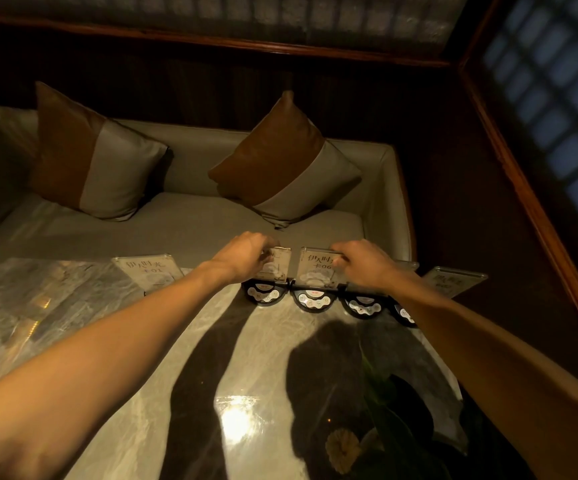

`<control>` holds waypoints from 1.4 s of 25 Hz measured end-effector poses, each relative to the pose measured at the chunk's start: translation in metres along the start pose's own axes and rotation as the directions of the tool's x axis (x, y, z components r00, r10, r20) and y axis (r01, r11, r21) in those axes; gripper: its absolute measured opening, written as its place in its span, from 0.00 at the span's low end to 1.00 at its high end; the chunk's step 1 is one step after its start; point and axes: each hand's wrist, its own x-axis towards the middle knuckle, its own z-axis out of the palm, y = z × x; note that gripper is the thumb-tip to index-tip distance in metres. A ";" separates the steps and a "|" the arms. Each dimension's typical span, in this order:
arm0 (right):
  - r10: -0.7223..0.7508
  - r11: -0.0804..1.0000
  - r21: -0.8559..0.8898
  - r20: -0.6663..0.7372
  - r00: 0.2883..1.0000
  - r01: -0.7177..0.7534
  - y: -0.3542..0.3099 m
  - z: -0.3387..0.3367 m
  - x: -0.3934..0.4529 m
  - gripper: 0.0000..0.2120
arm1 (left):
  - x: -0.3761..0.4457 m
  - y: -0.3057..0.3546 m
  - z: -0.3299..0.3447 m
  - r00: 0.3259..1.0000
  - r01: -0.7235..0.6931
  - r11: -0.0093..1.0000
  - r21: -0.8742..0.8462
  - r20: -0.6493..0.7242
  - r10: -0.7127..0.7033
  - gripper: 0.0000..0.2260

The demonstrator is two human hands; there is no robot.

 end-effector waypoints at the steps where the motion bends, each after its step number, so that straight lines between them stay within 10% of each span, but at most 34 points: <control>1: 0.001 1.000 -0.002 0.004 1.000 -0.001 0.000 0.001 0.000 0.09 | 0.000 0.000 0.000 1.000 0.000 1.000 -0.013 -0.001 0.000 0.06; 17: 0.084 0.995 -0.042 -0.051 0.995 -0.086 -0.037 -0.011 -0.004 0.27 | -0.025 -0.026 -0.027 0.998 0.054 0.997 0.058 -0.049 -0.051 0.23; 26: -0.112 0.993 0.006 -0.175 0.978 0.115 -0.162 -0.001 0.020 0.41 | -0.110 -0.102 -0.071 0.966 0.197 0.980 -0.014 -0.167 -0.197 0.41; 35: -0.193 0.980 0.044 -0.058 0.979 0.196 -0.266 0.065 0.051 0.36 | -0.155 -0.183 -0.056 0.930 0.293 0.944 -0.151 -0.183 -0.318 0.24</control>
